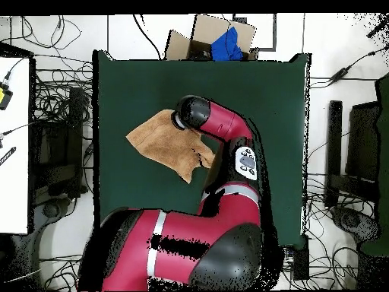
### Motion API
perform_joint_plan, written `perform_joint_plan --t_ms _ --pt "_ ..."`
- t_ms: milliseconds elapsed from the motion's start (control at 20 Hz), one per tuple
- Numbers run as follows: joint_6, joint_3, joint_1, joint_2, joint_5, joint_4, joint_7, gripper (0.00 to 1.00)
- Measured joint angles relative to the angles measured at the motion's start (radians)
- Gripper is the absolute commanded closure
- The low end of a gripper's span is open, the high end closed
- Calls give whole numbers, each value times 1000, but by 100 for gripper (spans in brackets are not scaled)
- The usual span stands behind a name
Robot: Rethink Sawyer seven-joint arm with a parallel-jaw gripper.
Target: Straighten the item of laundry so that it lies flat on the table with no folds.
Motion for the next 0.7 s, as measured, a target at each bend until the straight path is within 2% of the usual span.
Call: perform_joint_plan --t_ms 450,700 --pt "-71 -3 9 15 0 -16 0 100" --pt "-70 -31 34 50 0 -90 0 100"
